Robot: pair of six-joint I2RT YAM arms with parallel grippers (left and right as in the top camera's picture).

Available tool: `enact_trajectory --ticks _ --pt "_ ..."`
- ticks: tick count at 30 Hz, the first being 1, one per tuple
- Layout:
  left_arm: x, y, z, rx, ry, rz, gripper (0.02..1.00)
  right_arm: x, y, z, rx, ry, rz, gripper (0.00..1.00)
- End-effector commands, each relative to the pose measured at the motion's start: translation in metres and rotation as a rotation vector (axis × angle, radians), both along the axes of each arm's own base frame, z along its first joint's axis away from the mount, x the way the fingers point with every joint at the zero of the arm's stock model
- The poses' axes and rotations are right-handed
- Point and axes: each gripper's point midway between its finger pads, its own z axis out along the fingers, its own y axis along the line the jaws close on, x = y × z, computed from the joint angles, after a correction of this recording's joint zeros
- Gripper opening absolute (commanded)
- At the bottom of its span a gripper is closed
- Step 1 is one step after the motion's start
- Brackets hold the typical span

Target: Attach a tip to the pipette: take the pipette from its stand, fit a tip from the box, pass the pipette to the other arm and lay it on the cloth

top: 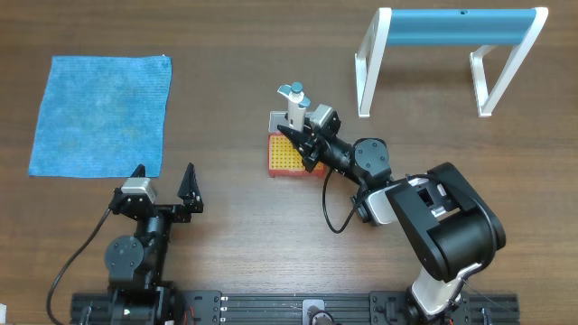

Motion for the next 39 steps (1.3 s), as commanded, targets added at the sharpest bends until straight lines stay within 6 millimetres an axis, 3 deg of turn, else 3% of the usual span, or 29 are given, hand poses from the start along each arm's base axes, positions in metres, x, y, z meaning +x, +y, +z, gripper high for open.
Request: enact_trajectory --ticks 1,10,20,29,39 --pt "0.000 0.000 -0.001 0.008 0.001 -0.001 0.996 -0.002 0.005 0.005 -0.008 -0.046 0.023 0.080" --pt "0.000 0.000 -0.001 0.008 0.001 -0.001 0.996 -0.001 0.005 -0.009 -0.041 -0.004 0.022 0.080" --pt "0.000 0.000 -0.001 0.008 0.001 -0.001 0.996 -0.002 0.010 -0.002 -0.031 -0.030 0.033 0.080" --pt "0.000 0.000 -0.001 0.008 0.001 -0.001 0.996 0.005 0.013 -0.013 -0.044 -0.011 0.029 0.080" --pt "0.000 0.000 -0.001 0.008 0.001 -0.001 0.998 -0.001 0.011 0.000 -0.022 -0.057 0.031 0.080"
